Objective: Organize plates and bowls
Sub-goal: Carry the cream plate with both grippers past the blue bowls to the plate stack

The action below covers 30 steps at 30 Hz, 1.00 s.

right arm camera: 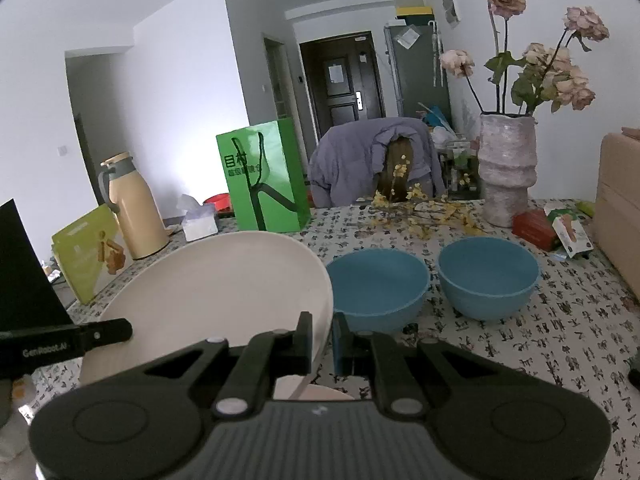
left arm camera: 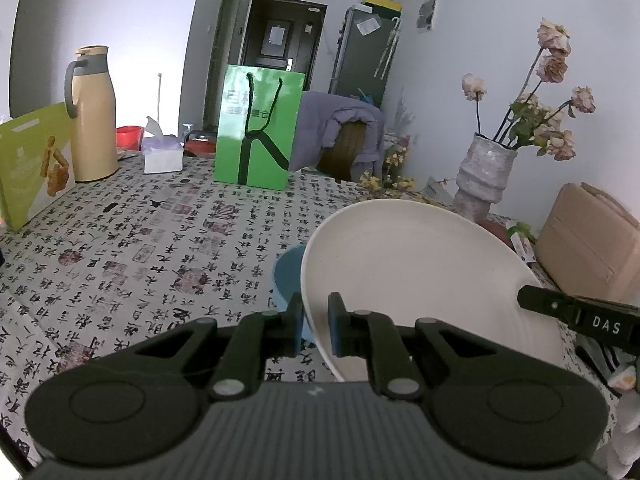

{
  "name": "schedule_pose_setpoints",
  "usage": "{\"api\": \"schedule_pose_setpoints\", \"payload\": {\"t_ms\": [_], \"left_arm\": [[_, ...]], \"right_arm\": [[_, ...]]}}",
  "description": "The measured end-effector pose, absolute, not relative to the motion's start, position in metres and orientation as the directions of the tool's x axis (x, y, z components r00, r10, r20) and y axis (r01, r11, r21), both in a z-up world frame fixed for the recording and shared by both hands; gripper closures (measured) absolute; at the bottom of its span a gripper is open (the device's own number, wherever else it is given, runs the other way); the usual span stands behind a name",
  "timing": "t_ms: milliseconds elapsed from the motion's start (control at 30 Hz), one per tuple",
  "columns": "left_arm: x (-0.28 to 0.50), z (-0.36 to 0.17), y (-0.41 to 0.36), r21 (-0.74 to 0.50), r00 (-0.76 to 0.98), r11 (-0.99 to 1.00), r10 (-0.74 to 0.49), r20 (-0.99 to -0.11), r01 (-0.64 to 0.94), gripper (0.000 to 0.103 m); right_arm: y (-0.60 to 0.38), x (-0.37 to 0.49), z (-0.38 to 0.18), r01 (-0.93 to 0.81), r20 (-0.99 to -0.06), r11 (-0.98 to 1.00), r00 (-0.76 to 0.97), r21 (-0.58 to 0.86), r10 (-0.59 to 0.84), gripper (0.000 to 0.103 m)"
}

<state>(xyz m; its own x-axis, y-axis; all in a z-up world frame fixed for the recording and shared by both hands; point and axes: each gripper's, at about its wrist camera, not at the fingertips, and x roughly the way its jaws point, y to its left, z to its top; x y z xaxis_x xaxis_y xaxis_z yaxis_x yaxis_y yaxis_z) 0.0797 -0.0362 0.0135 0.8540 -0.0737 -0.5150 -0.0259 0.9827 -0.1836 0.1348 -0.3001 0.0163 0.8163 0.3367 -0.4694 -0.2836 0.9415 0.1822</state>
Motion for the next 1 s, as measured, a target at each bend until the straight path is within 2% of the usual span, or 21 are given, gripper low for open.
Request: {"api": "schedule_pose_setpoints", "payload": {"t_ms": [667, 1000], "left_arm": [[0.077, -0.008, -0.054, -0.204, 0.839, 0.978, -0.147, -0.523, 0.044, 0.090], [0.072, -0.022, -0.059, -0.189, 0.833, 0.981, -0.145, -0.535, 0.050, 0.090]], "right_arm": [[-0.322, 0.114, 0.001, -0.234, -0.469, 0.957, 0.835, 0.172, 0.289, 0.093], [-0.327, 0.105, -0.020, -0.221, -0.492, 0.960, 0.825, 0.172, 0.278, 0.093]]}}
